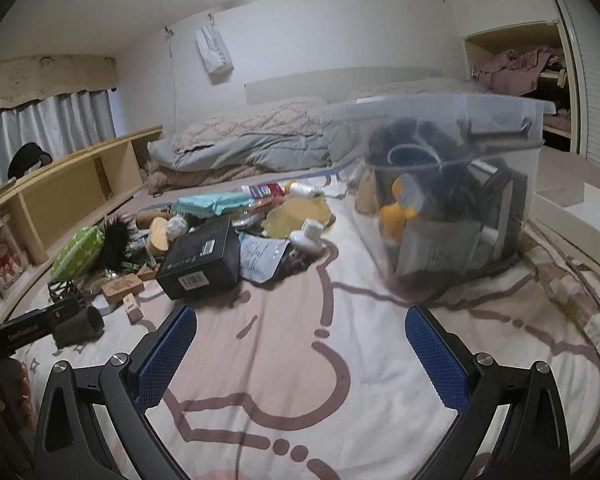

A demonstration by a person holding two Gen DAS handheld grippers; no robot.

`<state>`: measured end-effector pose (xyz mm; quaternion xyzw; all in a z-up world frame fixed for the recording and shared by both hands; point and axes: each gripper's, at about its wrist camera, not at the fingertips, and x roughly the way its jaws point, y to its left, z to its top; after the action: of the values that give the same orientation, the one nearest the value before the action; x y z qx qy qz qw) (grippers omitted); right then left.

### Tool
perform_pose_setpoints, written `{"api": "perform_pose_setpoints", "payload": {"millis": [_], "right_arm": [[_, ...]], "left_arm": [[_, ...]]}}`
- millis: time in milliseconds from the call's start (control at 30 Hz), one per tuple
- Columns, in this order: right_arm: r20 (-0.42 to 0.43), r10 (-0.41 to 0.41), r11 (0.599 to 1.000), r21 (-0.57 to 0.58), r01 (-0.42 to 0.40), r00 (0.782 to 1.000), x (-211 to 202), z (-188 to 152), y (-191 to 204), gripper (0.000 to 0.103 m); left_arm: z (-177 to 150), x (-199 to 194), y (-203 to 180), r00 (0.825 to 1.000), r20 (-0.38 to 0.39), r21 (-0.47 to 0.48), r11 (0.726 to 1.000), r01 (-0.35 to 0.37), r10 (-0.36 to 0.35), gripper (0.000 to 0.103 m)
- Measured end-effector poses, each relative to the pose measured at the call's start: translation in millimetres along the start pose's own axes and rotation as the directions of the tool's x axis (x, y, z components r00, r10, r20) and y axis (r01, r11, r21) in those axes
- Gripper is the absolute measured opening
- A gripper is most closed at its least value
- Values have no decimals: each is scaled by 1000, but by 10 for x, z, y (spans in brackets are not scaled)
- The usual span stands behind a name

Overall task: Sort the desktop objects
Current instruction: 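Move left tool to black foam roller while right tool approaches cream box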

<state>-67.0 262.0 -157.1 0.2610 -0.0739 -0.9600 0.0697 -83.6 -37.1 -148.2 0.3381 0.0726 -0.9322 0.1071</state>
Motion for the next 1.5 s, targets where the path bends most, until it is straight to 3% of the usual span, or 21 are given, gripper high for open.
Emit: {"api": "perform_pose_setpoints", "payload": {"millis": [367,600,733,967,1033,1133,1200,1400,1500], "right_arm": [[-69,6,1000,-17,-7,998,172,-79,77,103],[-91,-6,999,-37,2,996,211,-119,156,103],[-84,1,998,-65,-7,996,198,-141,214,103],[-124,26,996,-79,-36,992,268,-168,245,103],[-129,32,997,-64,-41,991,280,-177,226,103],[-137,66,997,-33,-71,988,284,-182,198,103],[-154,84,996,-10,-86,985,296,-183,187,103],[-185,67,997,-21,-72,980,317,-223,256,103],[-204,86,995,-30,-94,975,343,-215,294,103]], "left_arm": [[-83,351,339,988,-128,-116,987,-107,92,103],[-119,524,603,977,-178,-251,955,-158,115,103],[-112,576,674,978,-178,-306,938,-161,110,103],[-91,608,729,984,-133,-316,936,-155,118,103],[-88,607,715,987,-118,-303,942,-143,112,97],[-75,606,681,987,-113,-275,951,-143,116,81],[-92,645,678,986,-133,-265,955,-132,100,52],[-113,659,665,988,-151,-260,962,-78,39,36],[-122,644,682,988,-151,-275,959,-64,23,35]]}}
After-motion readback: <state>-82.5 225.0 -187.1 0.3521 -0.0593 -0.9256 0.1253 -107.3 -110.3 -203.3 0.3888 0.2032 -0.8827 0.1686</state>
